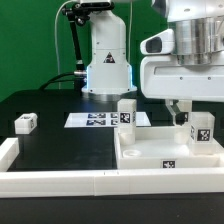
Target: Assemble square table
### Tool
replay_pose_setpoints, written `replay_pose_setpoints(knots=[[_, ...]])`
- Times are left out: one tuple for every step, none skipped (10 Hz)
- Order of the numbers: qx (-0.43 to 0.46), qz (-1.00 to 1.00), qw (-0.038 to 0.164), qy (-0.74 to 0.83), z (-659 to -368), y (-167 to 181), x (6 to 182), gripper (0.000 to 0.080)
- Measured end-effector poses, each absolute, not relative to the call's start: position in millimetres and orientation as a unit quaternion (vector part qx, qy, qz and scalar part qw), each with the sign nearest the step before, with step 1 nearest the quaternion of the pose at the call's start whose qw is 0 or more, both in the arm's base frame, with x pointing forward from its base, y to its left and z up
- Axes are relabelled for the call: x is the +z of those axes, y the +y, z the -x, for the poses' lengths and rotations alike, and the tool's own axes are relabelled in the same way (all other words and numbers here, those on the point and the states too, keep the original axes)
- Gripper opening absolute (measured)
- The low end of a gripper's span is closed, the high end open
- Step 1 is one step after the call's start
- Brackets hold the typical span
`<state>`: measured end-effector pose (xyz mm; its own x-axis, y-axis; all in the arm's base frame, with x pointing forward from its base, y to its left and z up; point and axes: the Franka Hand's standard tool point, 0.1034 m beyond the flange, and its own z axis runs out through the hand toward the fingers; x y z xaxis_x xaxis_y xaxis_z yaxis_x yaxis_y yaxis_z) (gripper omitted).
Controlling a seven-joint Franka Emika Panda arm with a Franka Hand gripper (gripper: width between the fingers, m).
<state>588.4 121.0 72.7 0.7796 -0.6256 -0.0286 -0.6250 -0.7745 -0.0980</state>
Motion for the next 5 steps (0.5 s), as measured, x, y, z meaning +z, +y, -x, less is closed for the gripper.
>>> replay_pose_setpoints(knots=[[-0.006,0.957,0.047,0.285,-588.3,120.9,72.6,0.0649],[-0.008,0.967,0.044,0.249,-588.0,121.5,72.4,0.0649],[-0.011,0.979,0.038,0.199,-587.9,121.2,72.1,0.0649],[-0.014,0.988,0.033,0.153,-588.1,120.7,72.0,0.0649],[-0.015,0.994,0.030,0.104,-588.4,120.6,72.1,0.0649]])
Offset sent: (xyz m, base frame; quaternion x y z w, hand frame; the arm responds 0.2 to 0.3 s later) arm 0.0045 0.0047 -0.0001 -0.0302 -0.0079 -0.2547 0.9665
